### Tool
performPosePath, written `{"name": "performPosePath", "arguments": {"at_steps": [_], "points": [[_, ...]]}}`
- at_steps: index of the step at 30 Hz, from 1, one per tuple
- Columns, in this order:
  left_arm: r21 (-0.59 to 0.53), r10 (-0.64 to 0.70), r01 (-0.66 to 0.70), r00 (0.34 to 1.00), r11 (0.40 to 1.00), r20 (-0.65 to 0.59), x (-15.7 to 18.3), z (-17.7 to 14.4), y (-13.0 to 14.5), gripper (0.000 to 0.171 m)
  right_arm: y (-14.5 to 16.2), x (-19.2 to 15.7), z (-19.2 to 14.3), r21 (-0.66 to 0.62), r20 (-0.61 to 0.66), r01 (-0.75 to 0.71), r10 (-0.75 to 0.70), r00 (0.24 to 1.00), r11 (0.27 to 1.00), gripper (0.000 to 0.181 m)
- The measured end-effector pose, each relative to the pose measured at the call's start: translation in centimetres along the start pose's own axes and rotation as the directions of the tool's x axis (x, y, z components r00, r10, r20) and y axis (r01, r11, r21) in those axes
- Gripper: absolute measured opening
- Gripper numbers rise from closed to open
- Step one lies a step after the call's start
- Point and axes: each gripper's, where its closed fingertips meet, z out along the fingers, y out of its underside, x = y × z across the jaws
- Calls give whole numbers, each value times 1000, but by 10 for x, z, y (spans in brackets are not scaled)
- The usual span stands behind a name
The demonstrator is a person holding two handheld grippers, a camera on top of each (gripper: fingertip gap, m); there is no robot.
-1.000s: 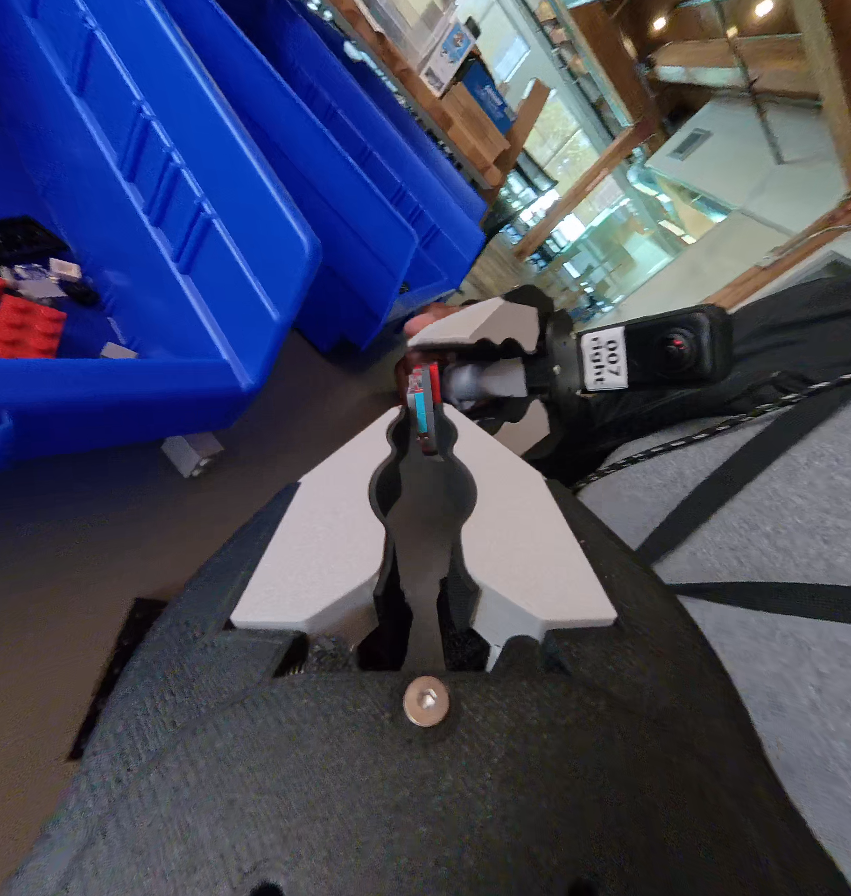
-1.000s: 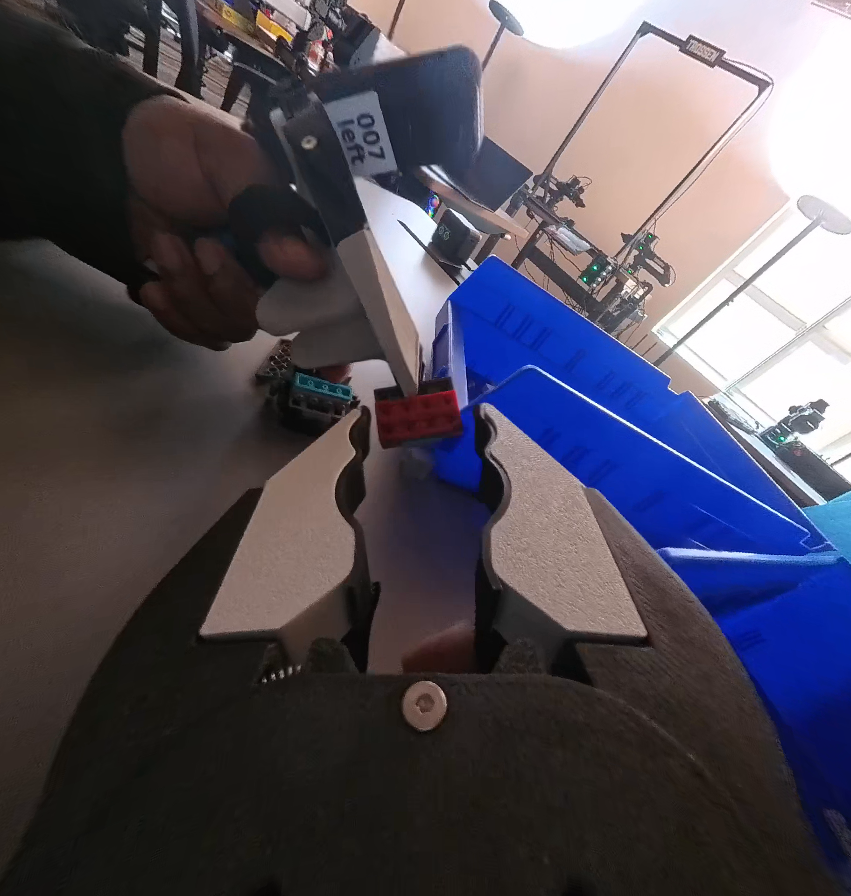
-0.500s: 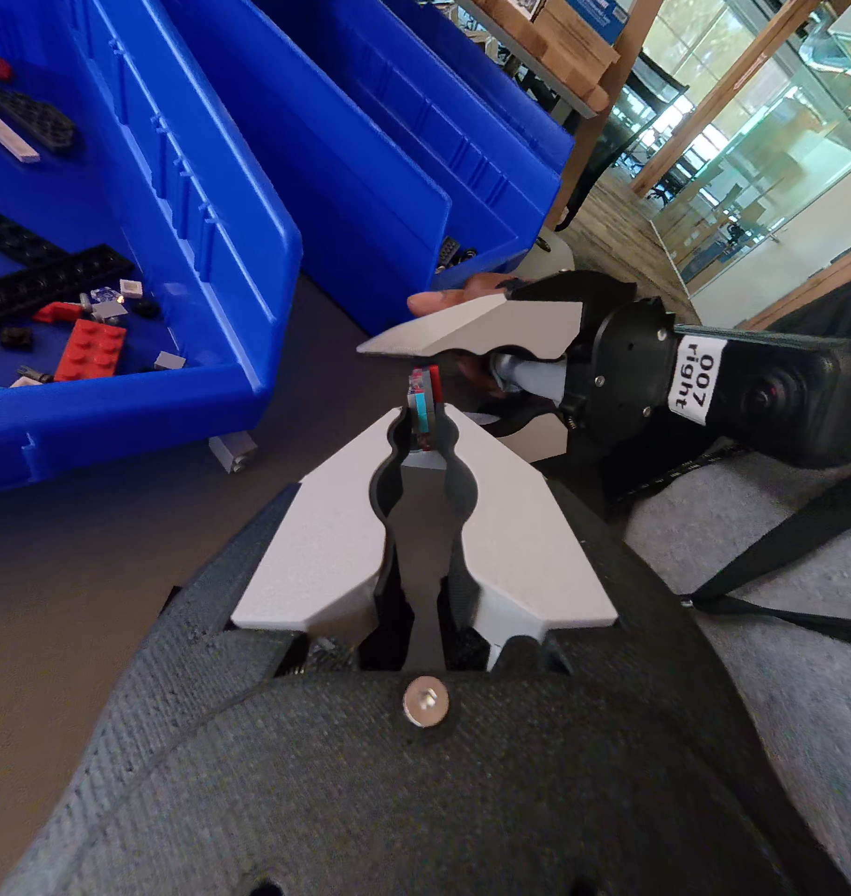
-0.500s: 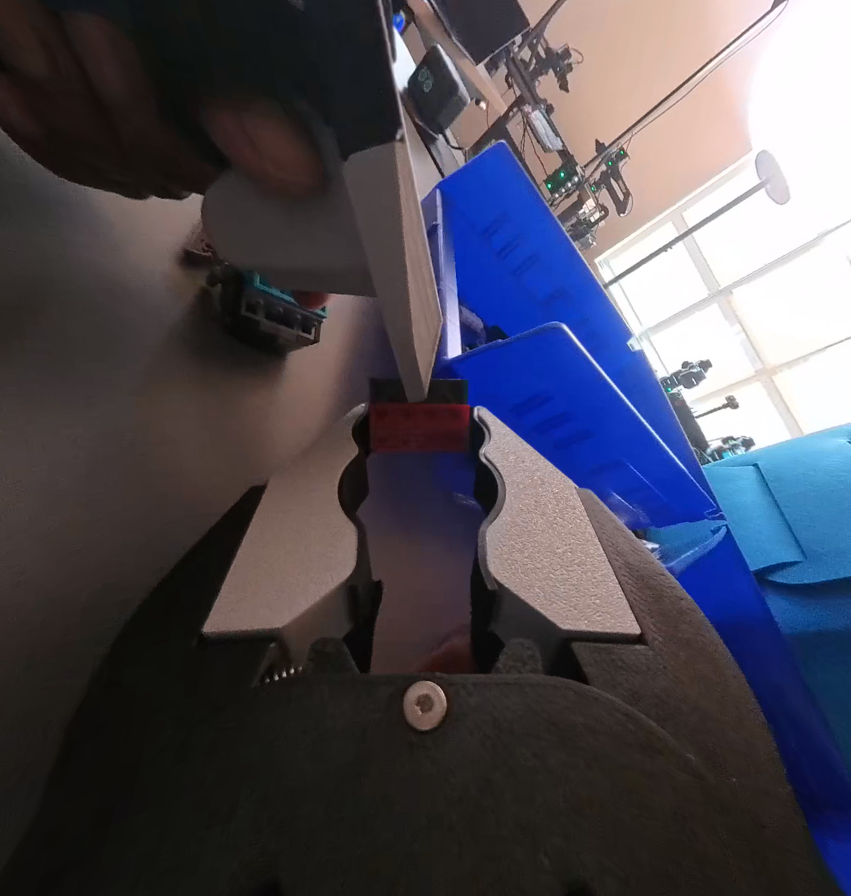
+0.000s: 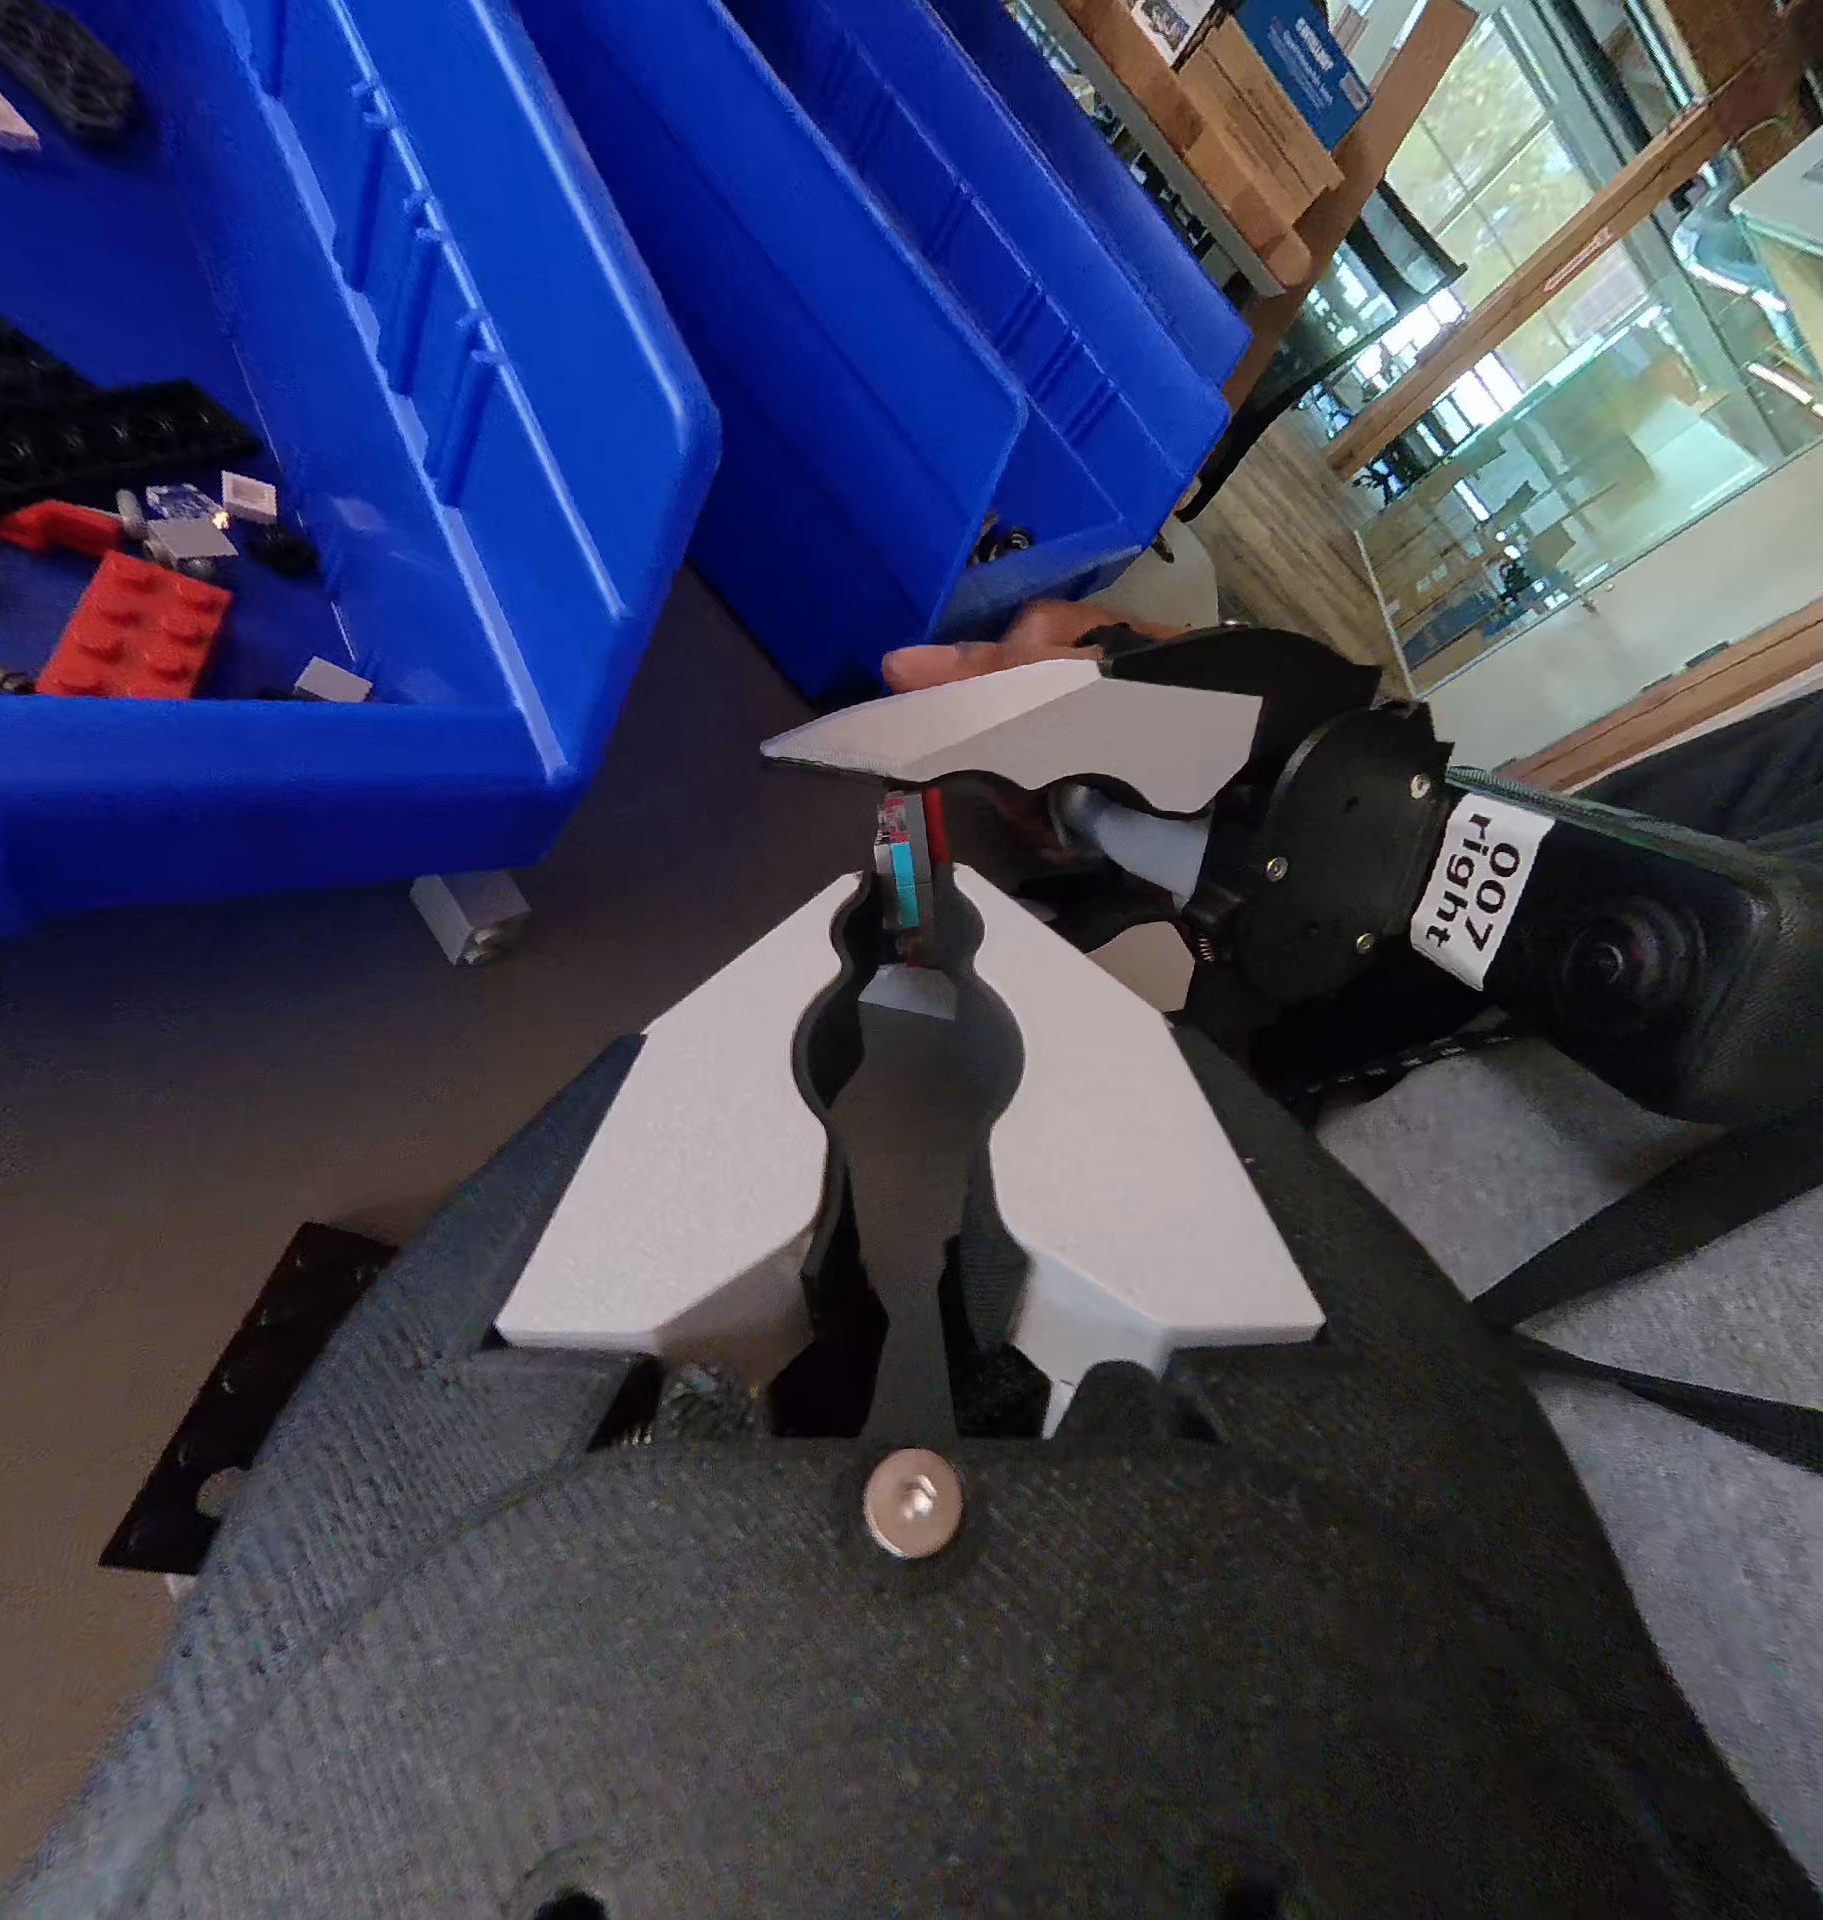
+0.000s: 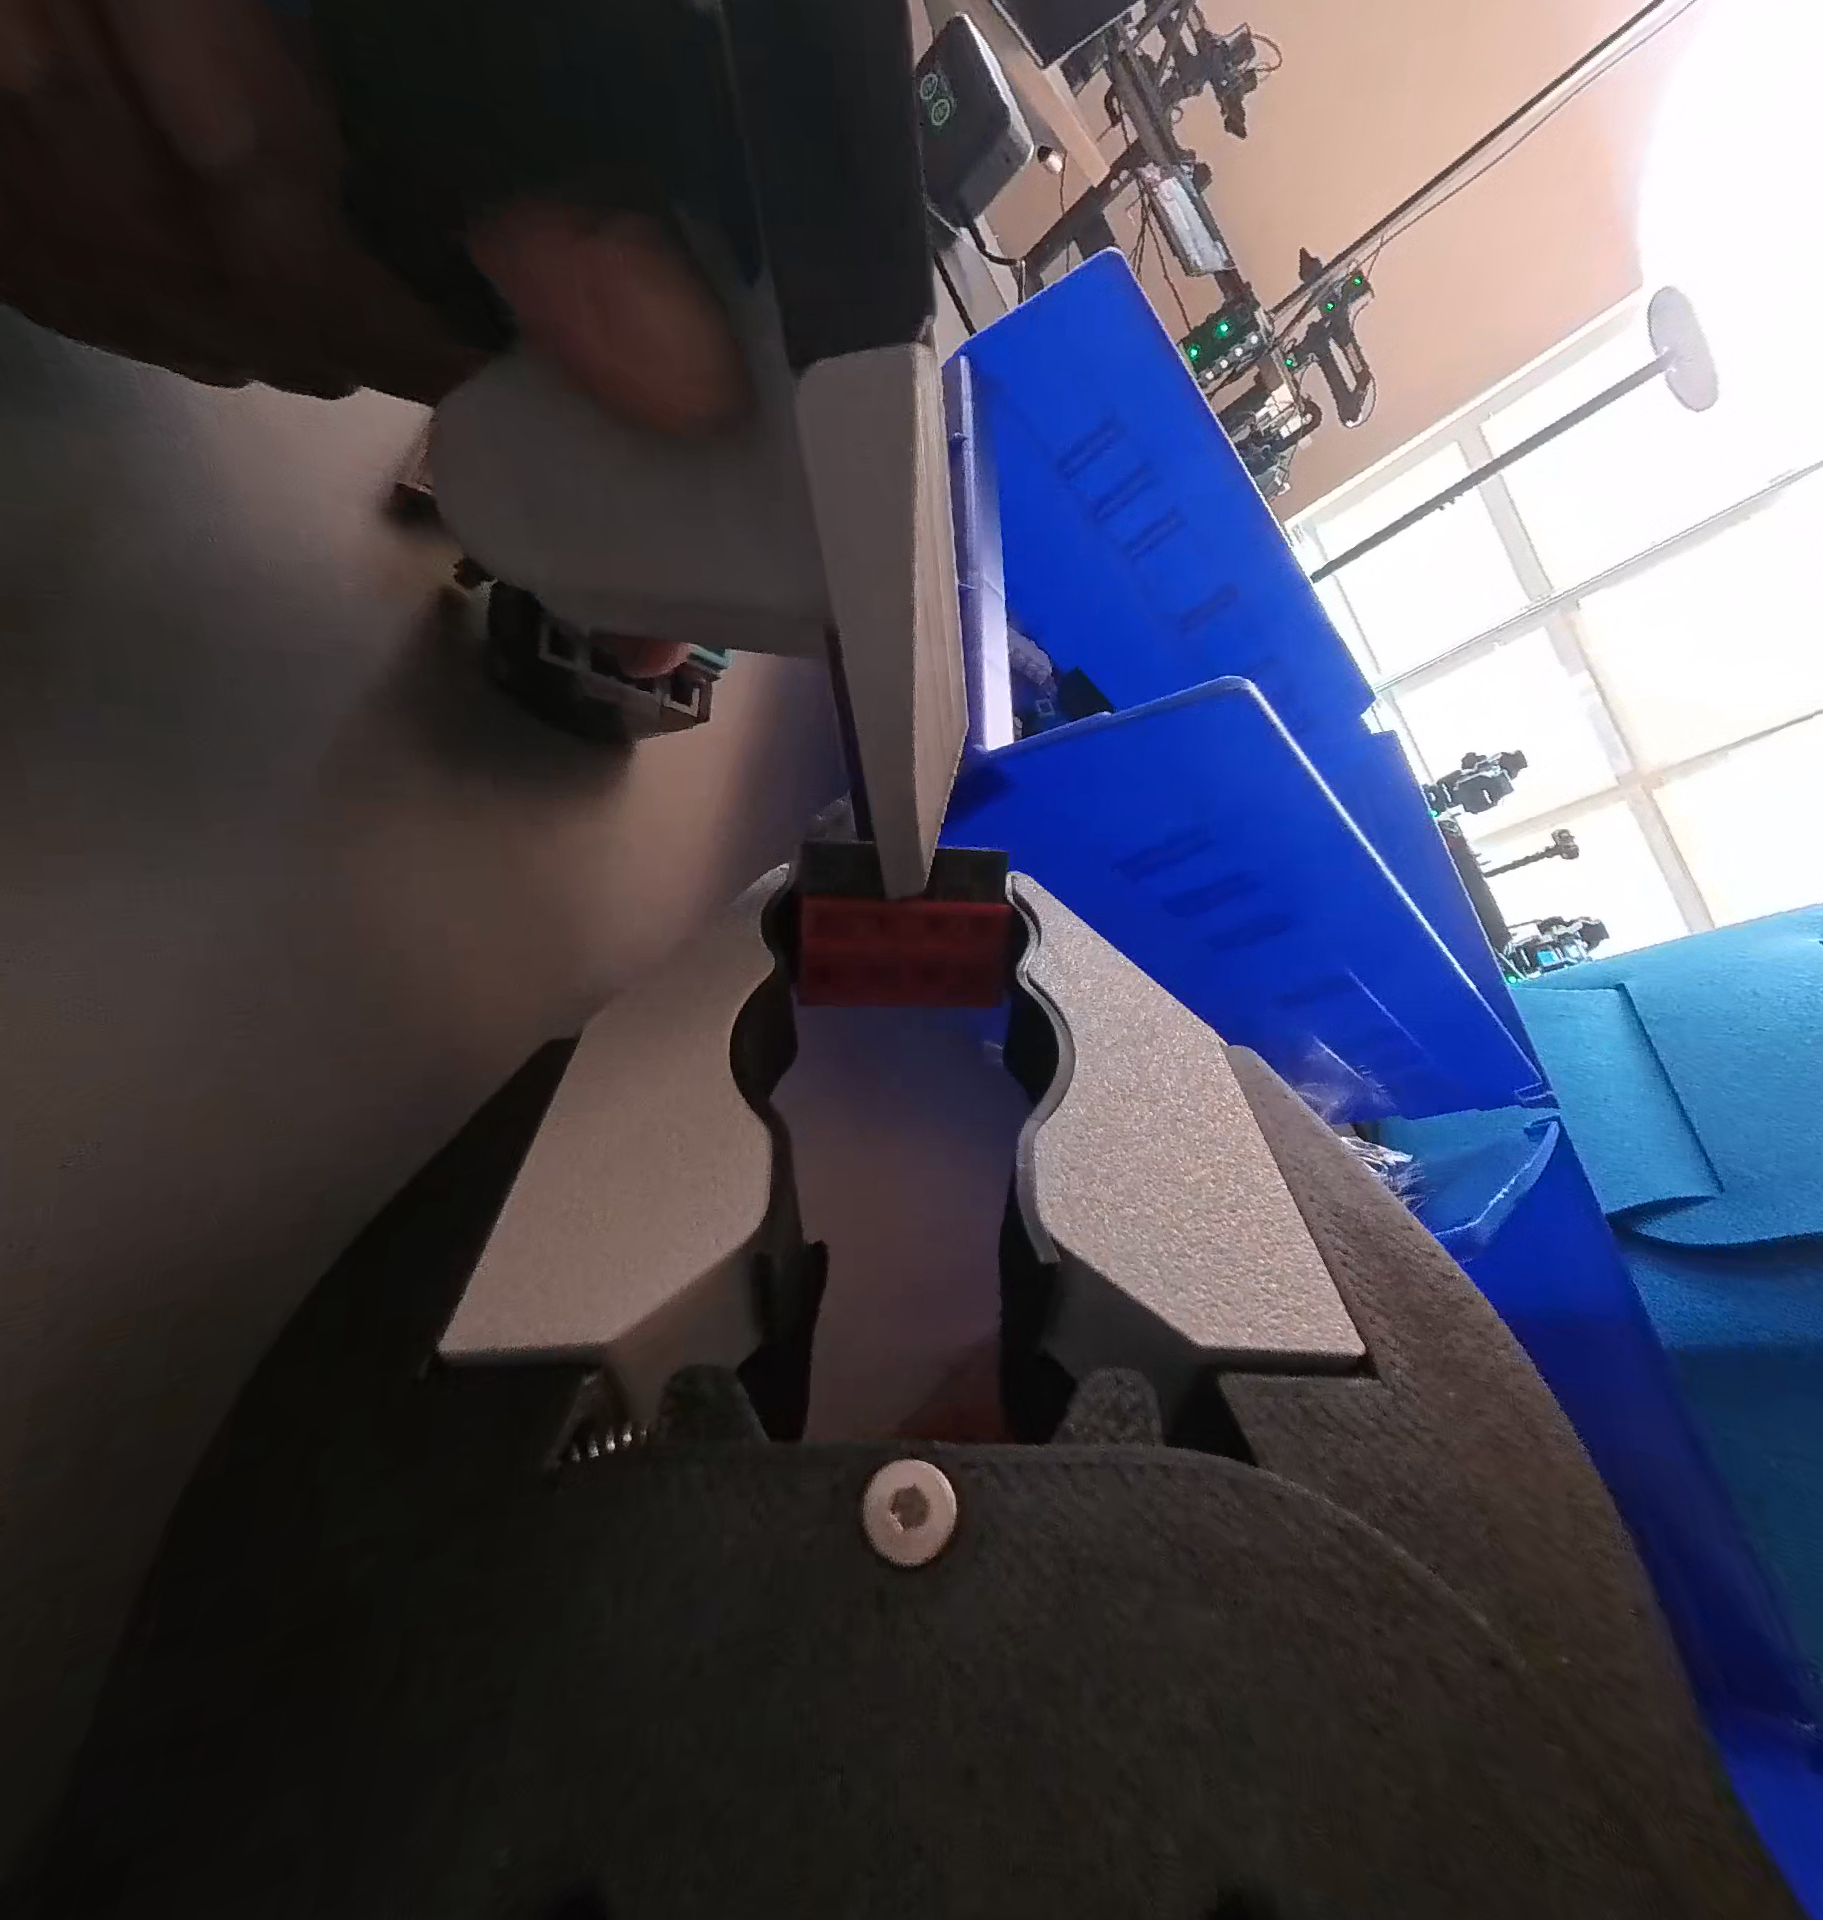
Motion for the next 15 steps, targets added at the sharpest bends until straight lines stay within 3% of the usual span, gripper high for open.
{"name": "performPosePath", "arguments": {"at_steps": [15], "points": [[91,-229,239,967,967,-113,4,-1,-11,9,-4,16,-2,-3,-130,115,-114,985,993,36]]}}
